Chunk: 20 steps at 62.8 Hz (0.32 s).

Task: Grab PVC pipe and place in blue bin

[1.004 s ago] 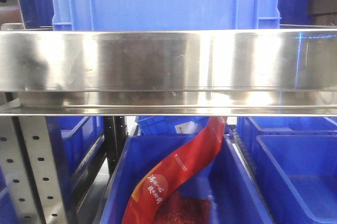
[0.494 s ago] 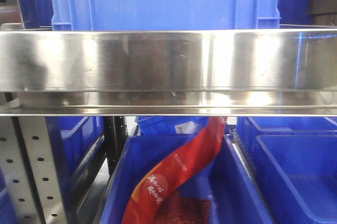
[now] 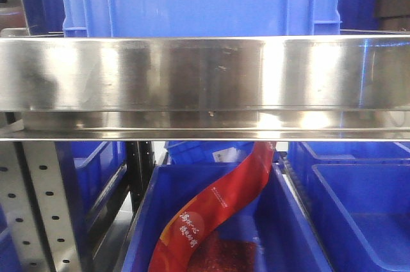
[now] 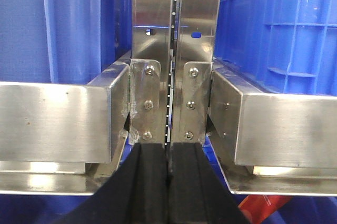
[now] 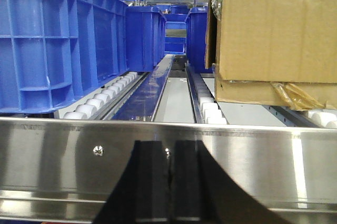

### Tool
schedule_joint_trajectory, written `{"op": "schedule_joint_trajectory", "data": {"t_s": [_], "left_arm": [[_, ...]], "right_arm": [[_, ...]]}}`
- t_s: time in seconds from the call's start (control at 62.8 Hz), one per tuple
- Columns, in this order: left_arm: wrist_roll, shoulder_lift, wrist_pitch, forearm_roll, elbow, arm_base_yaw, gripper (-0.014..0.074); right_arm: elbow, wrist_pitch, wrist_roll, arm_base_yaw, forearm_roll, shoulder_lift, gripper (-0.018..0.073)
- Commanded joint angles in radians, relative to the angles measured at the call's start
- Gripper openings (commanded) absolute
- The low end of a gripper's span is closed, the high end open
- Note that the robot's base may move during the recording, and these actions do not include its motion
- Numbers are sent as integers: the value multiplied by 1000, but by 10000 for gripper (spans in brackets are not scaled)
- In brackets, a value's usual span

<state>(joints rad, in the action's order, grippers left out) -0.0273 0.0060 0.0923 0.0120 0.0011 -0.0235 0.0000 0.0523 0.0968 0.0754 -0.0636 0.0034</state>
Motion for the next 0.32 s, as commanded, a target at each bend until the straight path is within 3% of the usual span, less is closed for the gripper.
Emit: {"op": "schedule_joint_trajectory", "data": {"t_s": [0.0,0.303], "left_arm": [[-1,-6,-8,4,-1,4,-111],[-1,-6,-8,4,-1,4,-111]], "right_arm": [[0,-23,-2,5,-2,-3,-167],[0,-23,-2,5,-2,-3,-167]]}}
